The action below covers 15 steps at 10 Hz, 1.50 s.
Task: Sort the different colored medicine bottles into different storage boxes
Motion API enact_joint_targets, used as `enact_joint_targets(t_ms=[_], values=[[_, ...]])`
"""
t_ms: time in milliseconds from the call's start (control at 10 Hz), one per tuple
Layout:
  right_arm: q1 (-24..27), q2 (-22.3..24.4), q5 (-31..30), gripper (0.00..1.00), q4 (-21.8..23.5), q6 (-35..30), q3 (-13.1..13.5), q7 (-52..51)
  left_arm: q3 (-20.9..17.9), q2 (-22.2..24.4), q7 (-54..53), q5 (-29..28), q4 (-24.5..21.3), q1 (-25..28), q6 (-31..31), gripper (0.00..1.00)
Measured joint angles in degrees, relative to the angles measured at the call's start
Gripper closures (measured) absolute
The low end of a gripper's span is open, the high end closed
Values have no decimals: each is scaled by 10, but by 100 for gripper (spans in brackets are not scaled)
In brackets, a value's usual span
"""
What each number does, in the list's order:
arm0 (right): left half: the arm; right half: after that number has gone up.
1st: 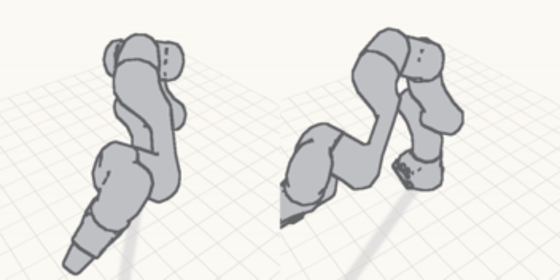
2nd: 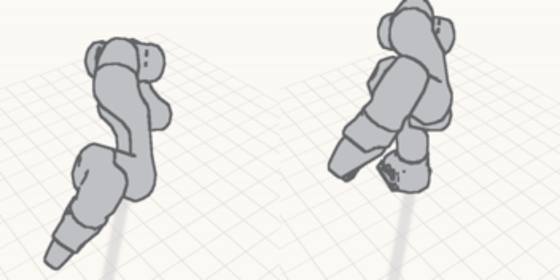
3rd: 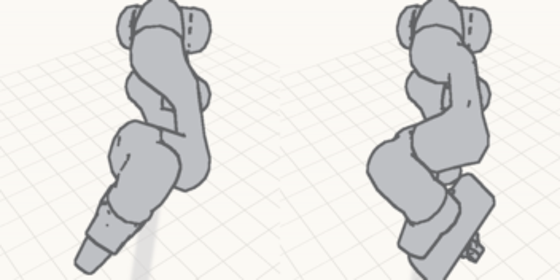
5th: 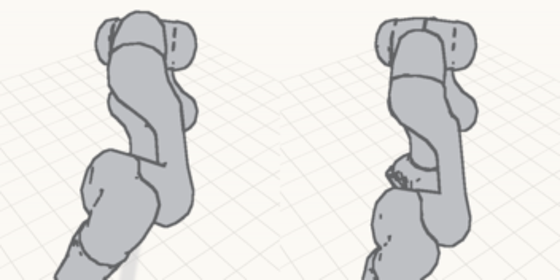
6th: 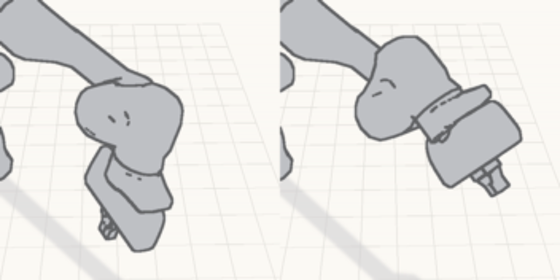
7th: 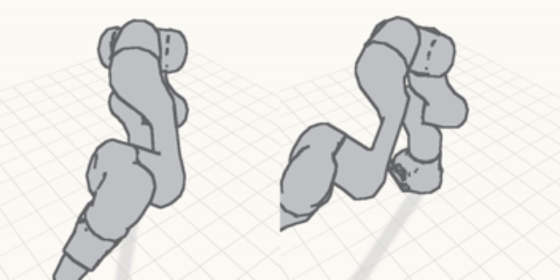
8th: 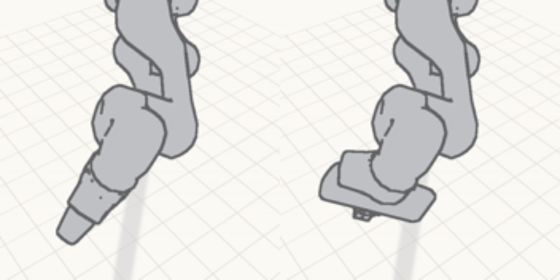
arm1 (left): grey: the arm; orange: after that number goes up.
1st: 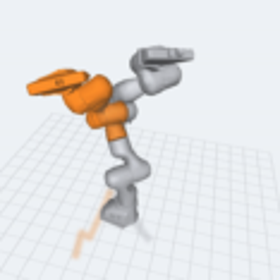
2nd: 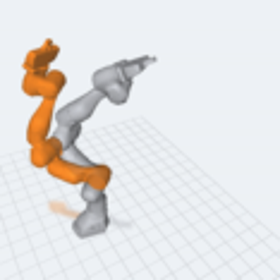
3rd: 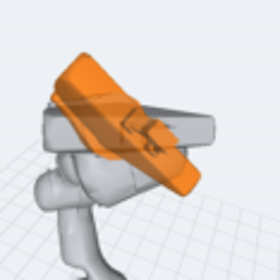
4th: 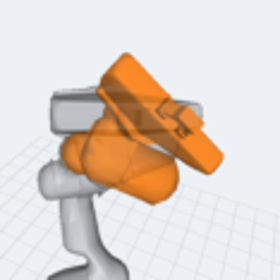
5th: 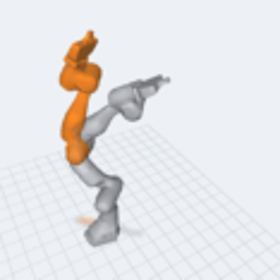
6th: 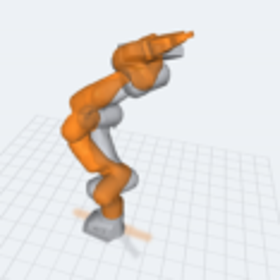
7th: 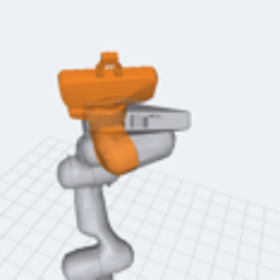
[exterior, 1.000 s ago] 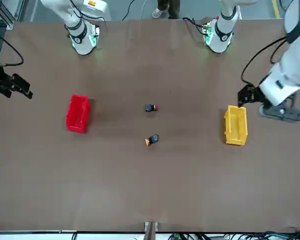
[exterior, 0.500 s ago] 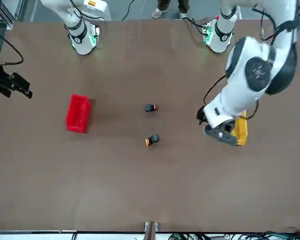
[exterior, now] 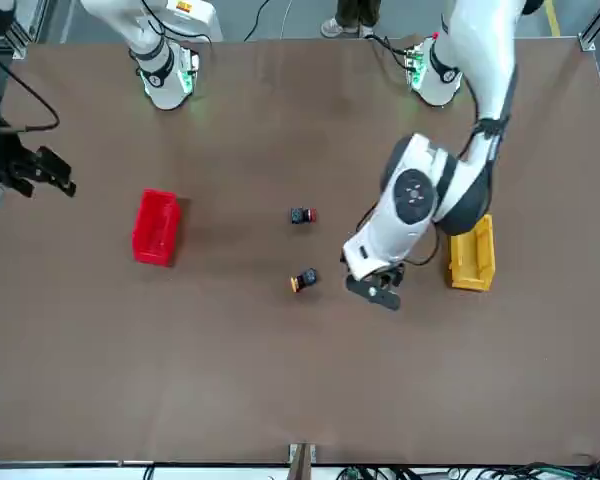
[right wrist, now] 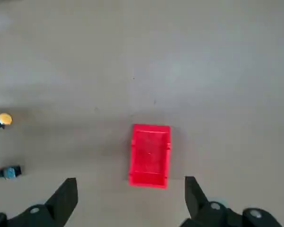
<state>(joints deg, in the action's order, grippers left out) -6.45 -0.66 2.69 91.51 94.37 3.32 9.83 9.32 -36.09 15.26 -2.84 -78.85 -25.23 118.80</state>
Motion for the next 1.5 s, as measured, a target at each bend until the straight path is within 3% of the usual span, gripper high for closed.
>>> enact_joint_targets(t_ms=[400,600,800,1100,1300,1400,1500], values=[[-71,-6,29,0,79,92,-4,298,-9,-90,42,-1,24,-80,102,4],[-130,-6,32,0,112,146,-5,463,-10,-136,41,-1,26,-92,144,5],[-180,-7,32,0,152,197,-6,566,-10,-161,40,-1,29,-97,153,8],[-189,-7,32,0,163,201,-2,587,-19,-167,40,-2,34,-101,163,15],[-189,-7,32,0,163,201,0,587,-20,-170,40,-2,35,-102,167,24],[-190,-7,32,0,163,201,0,587,-20,-171,40,-2,37,-103,171,35],[-190,-7,32,0,163,199,0,587,-21,-174,40,-2,38,-105,177,35]])
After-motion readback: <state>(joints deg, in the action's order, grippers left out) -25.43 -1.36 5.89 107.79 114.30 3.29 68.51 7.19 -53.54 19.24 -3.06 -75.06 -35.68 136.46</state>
